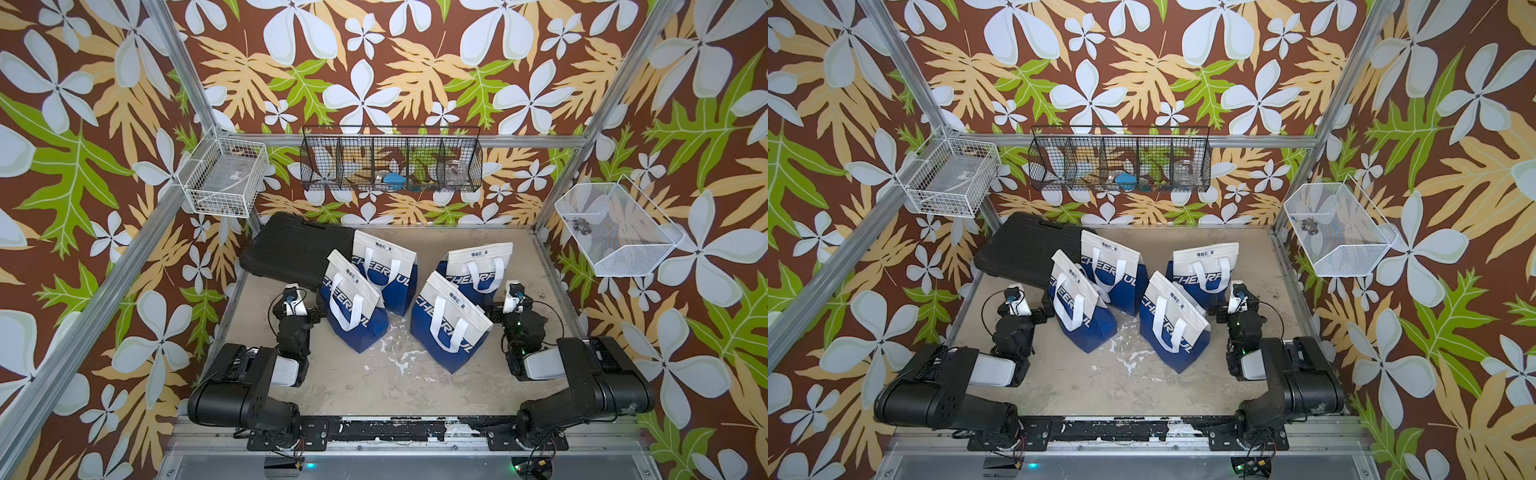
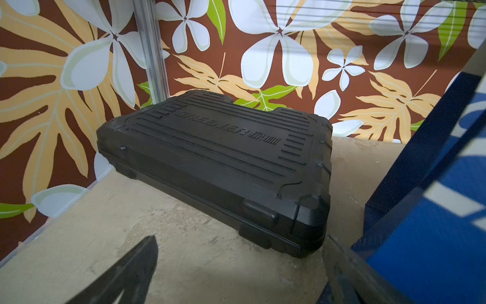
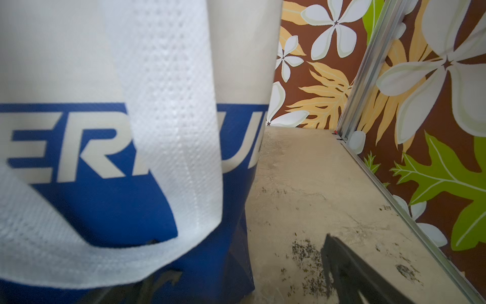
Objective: Open the takeout bag
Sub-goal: Adjust the takeout bag at the center of the board.
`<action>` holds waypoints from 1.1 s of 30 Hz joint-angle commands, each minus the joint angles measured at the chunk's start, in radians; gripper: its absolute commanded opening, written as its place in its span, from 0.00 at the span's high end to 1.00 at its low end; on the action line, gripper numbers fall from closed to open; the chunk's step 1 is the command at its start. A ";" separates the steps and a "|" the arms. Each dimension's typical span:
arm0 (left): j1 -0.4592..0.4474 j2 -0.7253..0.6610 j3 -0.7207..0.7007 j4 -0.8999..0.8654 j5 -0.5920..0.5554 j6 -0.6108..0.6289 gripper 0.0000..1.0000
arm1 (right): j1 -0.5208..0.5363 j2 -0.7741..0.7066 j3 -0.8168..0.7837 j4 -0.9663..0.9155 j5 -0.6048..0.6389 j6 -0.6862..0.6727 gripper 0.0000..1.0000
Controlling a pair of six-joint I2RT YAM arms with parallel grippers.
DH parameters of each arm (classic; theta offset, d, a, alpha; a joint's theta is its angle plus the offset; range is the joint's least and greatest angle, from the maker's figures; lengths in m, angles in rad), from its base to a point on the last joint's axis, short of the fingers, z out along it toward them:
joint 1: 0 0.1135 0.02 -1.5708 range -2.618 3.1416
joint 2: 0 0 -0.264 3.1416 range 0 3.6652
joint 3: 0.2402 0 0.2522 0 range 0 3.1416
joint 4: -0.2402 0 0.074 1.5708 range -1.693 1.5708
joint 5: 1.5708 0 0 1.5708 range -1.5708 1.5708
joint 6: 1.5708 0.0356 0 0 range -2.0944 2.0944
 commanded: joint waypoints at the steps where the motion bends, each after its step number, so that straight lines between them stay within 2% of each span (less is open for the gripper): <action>1: -0.002 -0.002 0.001 0.013 -0.008 0.010 0.00 | -0.001 -0.002 0.000 0.020 -0.005 -0.002 0.00; 18: 0.013 -0.003 0.006 0.002 -0.001 -0.008 0.00 | -0.010 -0.002 0.000 0.019 0.001 0.008 0.00; 19: 0.013 -0.017 0.009 0.001 -0.070 -0.031 0.00 | -0.010 -0.005 -0.004 0.025 0.030 0.018 0.00; 21: 0.013 -0.110 0.005 -0.066 -0.095 -0.036 0.00 | -0.010 -0.036 -0.030 0.049 0.142 0.053 0.00; 22: 0.012 -0.176 0.039 -0.182 -0.146 -0.062 0.00 | -0.008 -0.094 -0.037 0.024 0.196 0.070 0.00; 24: -0.001 -0.262 0.147 -0.401 -0.349 -0.117 0.00 | 0.008 -0.272 0.010 -0.217 0.252 0.081 0.00; 25: -0.014 -0.299 0.212 -0.524 -0.455 -0.170 0.00 | 0.014 -0.395 0.074 -0.423 0.286 0.132 0.00; 26: -0.017 -0.336 0.281 -0.666 -0.508 -0.240 0.01 | 0.012 -0.507 0.155 -0.663 0.288 0.226 0.00; 27: -0.017 -0.358 0.346 -0.816 -0.511 -0.318 0.01 | 0.012 -0.579 0.203 -0.794 0.282 0.294 0.00; 28: -0.017 -0.375 0.410 -0.949 -0.469 -0.382 0.03 | 0.012 -0.647 0.208 -0.842 0.303 0.372 0.00; 29: -0.017 -0.385 0.457 -1.045 -0.379 -0.429 0.04 | 0.008 -0.704 0.169 -0.839 0.378 0.533 0.00; 30: -0.018 -0.396 0.494 -1.109 -0.301 -0.450 0.05 | -0.022 -0.748 0.149 -0.866 0.319 0.633 0.00; 31: -0.023 -0.412 0.523 -1.177 -0.228 -0.482 0.11 | -0.060 -0.770 0.146 -0.866 0.183 0.648 0.01; 33: -0.054 -0.477 0.541 -1.269 -0.144 -0.557 0.12 | -0.054 -0.717 0.301 -1.094 0.084 0.632 0.10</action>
